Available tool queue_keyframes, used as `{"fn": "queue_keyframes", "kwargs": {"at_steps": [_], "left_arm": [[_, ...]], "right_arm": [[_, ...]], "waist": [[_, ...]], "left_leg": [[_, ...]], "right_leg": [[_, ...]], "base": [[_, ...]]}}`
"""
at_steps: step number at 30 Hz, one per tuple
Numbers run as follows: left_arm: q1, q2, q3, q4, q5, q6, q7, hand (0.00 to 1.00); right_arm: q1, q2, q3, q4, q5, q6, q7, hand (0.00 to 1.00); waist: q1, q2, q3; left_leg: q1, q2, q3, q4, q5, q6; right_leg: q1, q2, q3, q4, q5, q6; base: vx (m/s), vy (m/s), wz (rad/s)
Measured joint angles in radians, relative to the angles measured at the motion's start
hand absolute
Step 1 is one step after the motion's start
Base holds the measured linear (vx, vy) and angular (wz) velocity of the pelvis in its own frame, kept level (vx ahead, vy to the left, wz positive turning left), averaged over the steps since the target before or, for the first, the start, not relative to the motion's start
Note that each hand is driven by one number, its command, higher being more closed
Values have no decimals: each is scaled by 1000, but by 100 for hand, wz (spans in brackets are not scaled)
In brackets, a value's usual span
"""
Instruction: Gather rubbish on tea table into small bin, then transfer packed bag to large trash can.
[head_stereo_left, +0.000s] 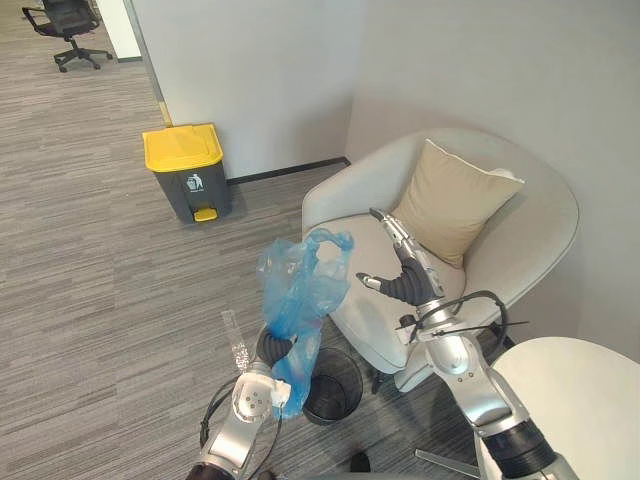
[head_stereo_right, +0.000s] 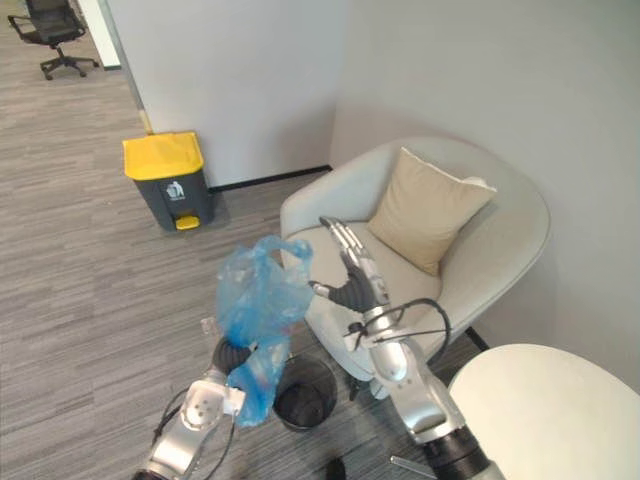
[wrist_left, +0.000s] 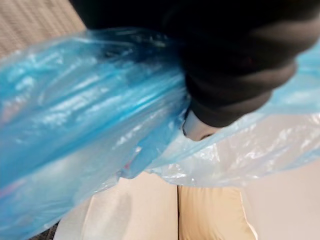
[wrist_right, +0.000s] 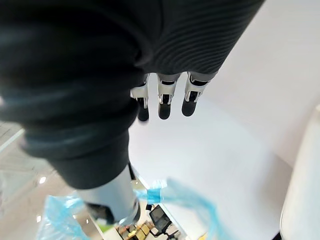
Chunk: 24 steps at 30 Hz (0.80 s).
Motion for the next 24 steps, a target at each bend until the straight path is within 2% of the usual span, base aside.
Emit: {"fn": "queue_keyframes", "kwargs": {"at_steps": [5,8,10,11,13,17,24], "left_arm": [[32,-3,53,0,-30,0,0,100],[46,-5,104,49,-45,0,3,100],[59,-17,146,111,-77,1,4,100],[62,-21,156,123,-78,1,4,100],[74,-46,224,187,-98,3,1,100],[73,-53,331,314,-157,7,-7,100],[71,-63,444,522,-225,27,-26,100]], "right_arm": [[108,22,-79,11,0,-5,-6,0],[182,154,-165,141,9,-2,-11,0],[215,273,-249,309,102,36,2,0],[220,288,-266,345,117,41,5,0],[230,342,-338,521,215,71,28,0],[226,373,-427,766,317,118,52,0],[198,373,-527,1067,404,152,64,0]], "waist": [[1,5,3],[-1,11,7],[-6,16,10],[-6,17,11],[-6,21,14],[-3,28,19],[9,30,20]], "left_leg": [[0,-2,-7,0,0,0],[0,-9,-13,0,0,0],[-2,-12,-18,0,0,0],[-3,-13,-20,0,-1,-1],[-4,-17,-23,0,-5,-3],[2,-18,-31,0,-6,-2],[20,-19,-39,0,-9,5]], "right_leg": [[0,-3,-7,0,-4,4],[1,-4,-13,0,-5,5],[2,-7,-21,-2,-6,7],[2,-8,-22,-3,-6,7],[5,-12,-26,-7,-7,8],[20,-13,-35,-18,-8,10],[43,-15,-48,-20,-14,12]], "base": [[0,0,4],[0,0,4],[-3,-1,6],[-5,0,7],[-4,2,6],[1,-10,6],[2,-9,3]]}}
